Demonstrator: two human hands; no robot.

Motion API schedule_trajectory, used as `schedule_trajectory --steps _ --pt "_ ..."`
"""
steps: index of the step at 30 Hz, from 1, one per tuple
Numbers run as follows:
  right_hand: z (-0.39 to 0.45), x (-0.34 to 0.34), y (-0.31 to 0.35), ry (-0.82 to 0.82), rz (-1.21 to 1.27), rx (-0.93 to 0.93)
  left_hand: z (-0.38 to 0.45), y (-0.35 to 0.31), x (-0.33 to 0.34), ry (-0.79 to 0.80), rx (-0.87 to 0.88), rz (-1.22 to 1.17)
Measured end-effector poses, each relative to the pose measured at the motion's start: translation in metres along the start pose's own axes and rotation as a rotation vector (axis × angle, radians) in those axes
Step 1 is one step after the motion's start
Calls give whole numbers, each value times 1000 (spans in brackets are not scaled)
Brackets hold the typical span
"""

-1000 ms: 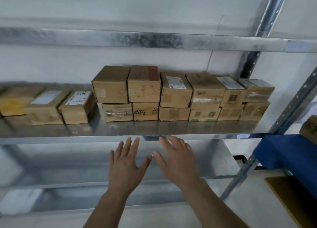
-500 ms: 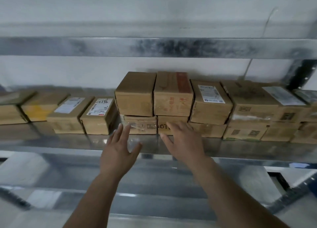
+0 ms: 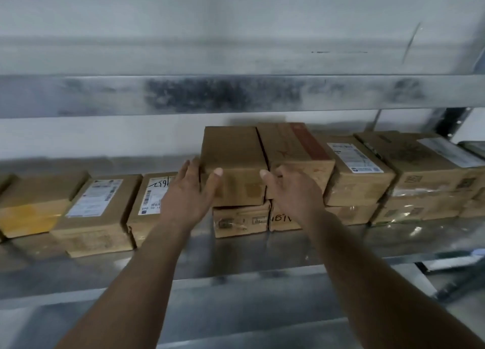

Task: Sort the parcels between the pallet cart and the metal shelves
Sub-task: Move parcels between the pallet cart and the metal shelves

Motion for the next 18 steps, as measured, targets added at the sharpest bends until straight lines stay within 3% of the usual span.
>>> schedule_trajectory --steps 9,15,18 --pt "26 17 11 1 137 158 34 8 5 59 -122 -184" --pt "12 39 -10 146 574 267 11 8 9 202 -123 -568" --pt "-3 41 -5 260 741 194 -15 4 8 205 -103 -658"
Point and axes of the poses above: each hand's wrist, its own z-axis towards the middle knuckle, its own x-axis out of the palm, y = z × x, the point moved 10 cm from there along z, towards the middle knuckle, and after that the axes turned 6 degrees about z, right-handed, at the moved point
